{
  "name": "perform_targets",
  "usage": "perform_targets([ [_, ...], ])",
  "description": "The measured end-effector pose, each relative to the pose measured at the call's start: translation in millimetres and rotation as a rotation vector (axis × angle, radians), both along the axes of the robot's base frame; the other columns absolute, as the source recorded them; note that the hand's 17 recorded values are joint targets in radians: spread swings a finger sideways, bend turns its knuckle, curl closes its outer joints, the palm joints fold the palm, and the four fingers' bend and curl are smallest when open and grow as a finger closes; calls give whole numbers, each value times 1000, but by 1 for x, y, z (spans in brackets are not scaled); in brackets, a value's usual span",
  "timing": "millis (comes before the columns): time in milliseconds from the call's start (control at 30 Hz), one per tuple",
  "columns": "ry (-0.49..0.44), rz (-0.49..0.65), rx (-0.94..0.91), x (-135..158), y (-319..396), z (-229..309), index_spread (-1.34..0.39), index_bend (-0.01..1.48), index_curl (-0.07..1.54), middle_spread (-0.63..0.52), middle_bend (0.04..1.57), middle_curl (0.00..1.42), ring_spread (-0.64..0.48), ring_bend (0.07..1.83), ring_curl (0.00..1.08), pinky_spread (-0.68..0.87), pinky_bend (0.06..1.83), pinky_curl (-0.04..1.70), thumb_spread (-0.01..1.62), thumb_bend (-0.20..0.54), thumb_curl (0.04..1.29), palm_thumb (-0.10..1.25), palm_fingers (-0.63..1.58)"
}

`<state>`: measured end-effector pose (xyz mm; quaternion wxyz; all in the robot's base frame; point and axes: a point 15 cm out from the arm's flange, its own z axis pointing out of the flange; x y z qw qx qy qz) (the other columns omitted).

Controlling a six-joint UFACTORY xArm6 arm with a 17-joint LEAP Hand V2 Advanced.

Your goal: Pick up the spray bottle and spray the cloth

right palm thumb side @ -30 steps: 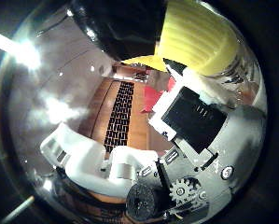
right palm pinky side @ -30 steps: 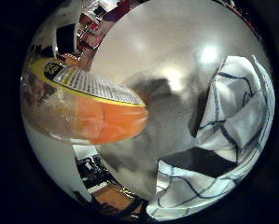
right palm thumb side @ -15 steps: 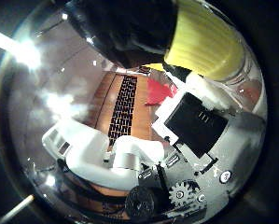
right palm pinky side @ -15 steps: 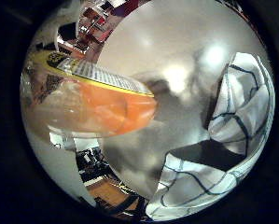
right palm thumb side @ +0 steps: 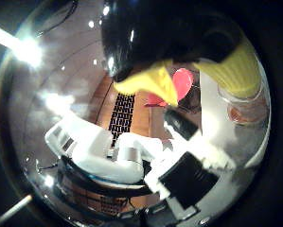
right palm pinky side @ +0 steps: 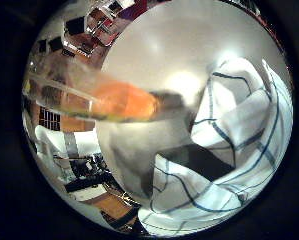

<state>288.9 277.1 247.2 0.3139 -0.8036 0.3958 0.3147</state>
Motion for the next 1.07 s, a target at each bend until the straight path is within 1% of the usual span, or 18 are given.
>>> perform_targets([
  [33, 3, 4, -1, -1, -3, 1, -317, 272, 556, -139, 668, 569, -163, 963, 482, 7, 723, 752, 1068, -26, 445, 717, 130],
  [67, 3, 4, -1, -1, -6, 2, -314, 273, 550, -132, 647, 558, -147, 940, 473, 48, 719, 744, 1069, -26, 442, 714, 121],
  [167, -6, -9, 0, 3, -12, 6, -297, 239, 508, -103, 589, 518, -96, 876, 435, 239, 663, 684, 1070, -26, 429, 695, 160],
  [333, -12, -3, -17, 3, -24, 7, -288, 200, 471, -88, 532, 480, -64, 804, 401, 370, 589, 606, 1068, -23, 413, 685, 193],
  [533, -10, -14, -33, 6, -43, 9, -279, 180, 429, -69, 487, 452, -40, 743, 370, 417, 529, 534, 1060, -25, 400, 676, 223],
  [1067, -38, -51, -60, 13, -74, 17, -271, 170, 354, -56, 428, 423, -23, 687, 328, 420, 530, 410, 1053, -23, 375, 667, 266],
])
